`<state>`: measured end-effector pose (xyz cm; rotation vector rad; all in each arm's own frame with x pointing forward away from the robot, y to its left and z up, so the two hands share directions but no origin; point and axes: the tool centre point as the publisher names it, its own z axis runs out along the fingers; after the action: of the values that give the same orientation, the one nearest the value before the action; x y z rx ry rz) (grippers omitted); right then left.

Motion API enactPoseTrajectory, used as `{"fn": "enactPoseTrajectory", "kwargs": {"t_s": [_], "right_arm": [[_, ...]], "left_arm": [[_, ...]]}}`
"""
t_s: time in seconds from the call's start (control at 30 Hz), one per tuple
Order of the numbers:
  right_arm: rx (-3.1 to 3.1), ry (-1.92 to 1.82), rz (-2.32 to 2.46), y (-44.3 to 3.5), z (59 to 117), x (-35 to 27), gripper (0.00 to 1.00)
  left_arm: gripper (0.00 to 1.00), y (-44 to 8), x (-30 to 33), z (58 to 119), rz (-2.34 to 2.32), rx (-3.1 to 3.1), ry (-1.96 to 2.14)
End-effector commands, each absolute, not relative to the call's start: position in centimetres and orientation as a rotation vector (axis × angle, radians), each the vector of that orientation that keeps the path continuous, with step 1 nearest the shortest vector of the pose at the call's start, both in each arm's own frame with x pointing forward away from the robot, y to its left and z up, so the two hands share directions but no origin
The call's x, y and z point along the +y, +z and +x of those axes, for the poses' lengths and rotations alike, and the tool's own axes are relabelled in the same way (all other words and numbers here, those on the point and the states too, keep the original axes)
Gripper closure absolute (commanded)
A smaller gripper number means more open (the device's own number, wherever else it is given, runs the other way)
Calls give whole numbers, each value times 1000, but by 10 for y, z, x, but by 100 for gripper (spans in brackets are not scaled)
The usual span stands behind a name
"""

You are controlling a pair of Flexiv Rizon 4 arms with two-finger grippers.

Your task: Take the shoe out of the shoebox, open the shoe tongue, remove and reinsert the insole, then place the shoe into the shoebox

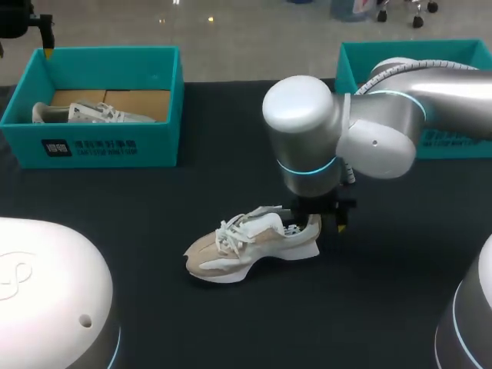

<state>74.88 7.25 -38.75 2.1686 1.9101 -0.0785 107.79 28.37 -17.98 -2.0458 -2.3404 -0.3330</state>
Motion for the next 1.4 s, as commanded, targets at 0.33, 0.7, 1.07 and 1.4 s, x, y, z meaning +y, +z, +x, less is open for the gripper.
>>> {"fn": "enactPoseTrajectory", "kwargs": {"t_s": [0.33, 0.7, 1.07, 1.4], "right_arm": [[2363, 186, 1798, -285, 733, 72, 0], [2406, 154, 1755, -279, 732, 73, 0], [2718, 474, 757, -282, 728, 76, 0], [2807, 668, -87, -281, 740, 52, 0]], "left_arm": [[0, -179, 284, 1077, -2044, -2338, -335], [0, -179, 284, 1077, -2044, -2338, -335], [0, -179, 284, 1077, -2044, -2338, -335], [0, -179, 284, 1077, -2044, -2338, -335]]}}
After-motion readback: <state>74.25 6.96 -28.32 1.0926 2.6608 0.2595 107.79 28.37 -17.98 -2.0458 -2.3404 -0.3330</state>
